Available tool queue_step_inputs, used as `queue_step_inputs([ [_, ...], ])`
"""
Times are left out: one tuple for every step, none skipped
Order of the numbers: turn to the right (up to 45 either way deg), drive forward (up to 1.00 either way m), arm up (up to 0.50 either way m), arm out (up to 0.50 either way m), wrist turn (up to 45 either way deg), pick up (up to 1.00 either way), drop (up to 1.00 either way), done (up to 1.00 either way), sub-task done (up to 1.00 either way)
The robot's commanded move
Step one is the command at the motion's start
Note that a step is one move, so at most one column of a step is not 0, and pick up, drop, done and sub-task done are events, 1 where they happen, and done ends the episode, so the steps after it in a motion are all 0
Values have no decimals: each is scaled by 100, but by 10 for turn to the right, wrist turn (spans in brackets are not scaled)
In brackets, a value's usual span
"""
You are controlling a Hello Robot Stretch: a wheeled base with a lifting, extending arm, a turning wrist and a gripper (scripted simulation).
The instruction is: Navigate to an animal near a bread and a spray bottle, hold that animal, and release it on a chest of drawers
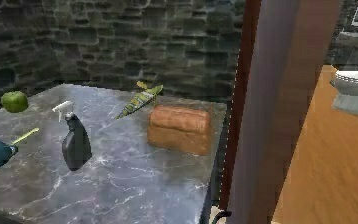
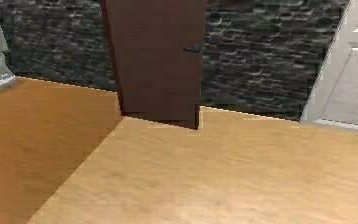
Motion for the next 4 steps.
queue_step_inputs([
  [-450,0,0,0,0,0,0,0,0],
  [-450,0,0,0,0,0,0,0,0],
  [180,0,0,0,0,0,0,0,0],
  [0,25,0,0,0,0,0,0,0],
])
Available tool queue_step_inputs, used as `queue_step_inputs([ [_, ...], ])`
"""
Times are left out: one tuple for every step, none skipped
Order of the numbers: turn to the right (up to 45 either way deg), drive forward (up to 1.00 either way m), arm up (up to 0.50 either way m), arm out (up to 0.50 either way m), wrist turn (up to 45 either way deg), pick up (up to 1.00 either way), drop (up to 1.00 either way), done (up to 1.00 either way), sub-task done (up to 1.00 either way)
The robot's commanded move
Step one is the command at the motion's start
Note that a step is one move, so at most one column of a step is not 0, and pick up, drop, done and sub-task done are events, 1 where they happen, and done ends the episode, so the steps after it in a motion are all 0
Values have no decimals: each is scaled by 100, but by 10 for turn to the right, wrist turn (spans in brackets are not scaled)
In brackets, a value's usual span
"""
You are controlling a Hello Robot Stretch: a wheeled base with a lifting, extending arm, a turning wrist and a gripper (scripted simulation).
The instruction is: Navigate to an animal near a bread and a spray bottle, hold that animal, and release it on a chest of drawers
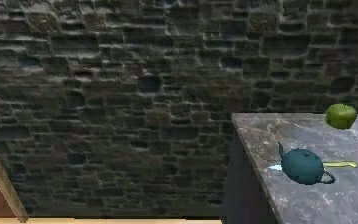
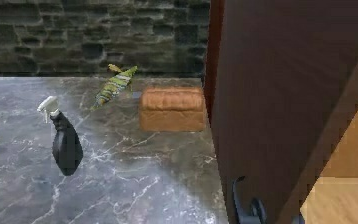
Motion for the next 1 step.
queue_step_inputs([
  [-90,0,0,0,0,0,0,0,0],
])
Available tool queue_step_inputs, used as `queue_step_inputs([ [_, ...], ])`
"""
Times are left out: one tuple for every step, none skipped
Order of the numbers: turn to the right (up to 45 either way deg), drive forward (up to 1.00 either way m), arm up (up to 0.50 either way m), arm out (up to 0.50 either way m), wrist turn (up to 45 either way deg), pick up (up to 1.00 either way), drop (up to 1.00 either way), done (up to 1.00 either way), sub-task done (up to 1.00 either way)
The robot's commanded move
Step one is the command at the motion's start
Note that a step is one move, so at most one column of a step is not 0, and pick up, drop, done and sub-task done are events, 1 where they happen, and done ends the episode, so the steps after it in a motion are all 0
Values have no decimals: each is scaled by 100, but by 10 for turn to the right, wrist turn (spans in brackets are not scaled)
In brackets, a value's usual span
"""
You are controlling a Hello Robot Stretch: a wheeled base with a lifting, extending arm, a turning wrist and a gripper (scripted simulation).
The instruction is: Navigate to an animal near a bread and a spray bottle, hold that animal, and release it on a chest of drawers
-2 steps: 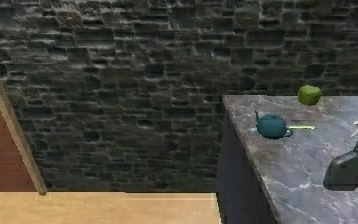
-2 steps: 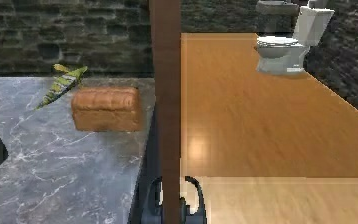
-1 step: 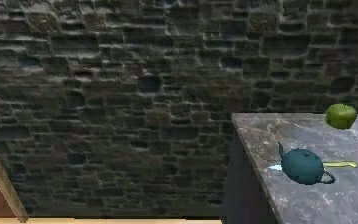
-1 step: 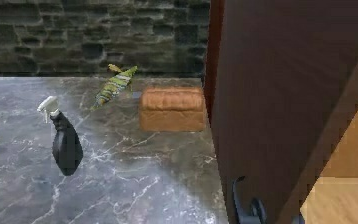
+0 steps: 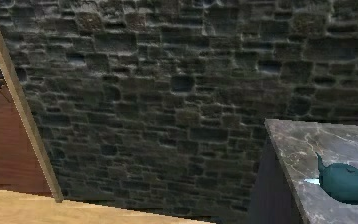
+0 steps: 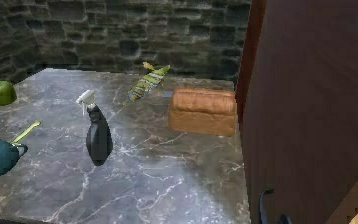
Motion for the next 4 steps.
queue_step_inputs([
  [0,0,50,0,0,0,0,0,0],
  [0,0,38,0,0,0,0,0,0],
  [0,0,0,50,0,0,0,0,0],
  [0,0,0,0,450,0,0,0,0],
])
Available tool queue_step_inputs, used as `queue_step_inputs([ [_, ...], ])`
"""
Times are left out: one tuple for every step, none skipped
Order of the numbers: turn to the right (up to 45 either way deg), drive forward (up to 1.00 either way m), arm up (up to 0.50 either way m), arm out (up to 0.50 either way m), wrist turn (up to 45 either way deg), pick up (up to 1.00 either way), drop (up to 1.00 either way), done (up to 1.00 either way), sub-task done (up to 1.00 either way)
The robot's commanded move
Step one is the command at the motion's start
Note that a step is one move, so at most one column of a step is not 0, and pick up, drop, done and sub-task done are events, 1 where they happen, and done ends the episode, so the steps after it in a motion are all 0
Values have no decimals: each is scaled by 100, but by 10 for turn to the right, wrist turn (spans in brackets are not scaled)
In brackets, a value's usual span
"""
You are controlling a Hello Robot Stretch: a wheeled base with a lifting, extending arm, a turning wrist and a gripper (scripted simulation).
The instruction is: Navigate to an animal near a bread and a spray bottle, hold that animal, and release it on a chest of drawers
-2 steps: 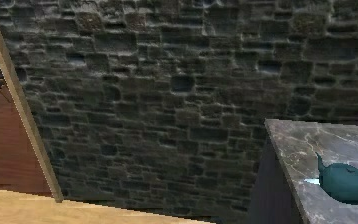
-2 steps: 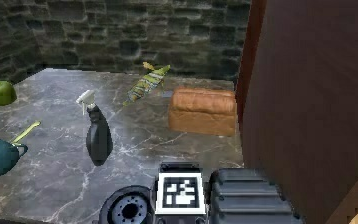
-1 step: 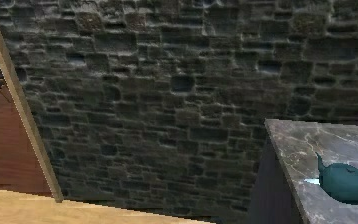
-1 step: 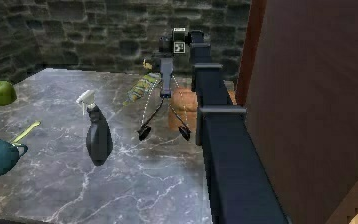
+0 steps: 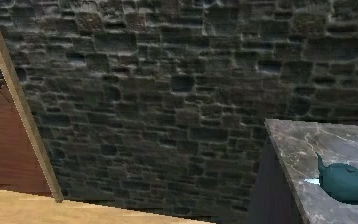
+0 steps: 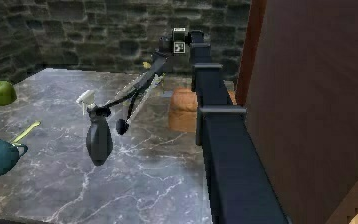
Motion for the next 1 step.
queue_step_inputs([
  [0,0,0,0,450,0,0,0,0],
])
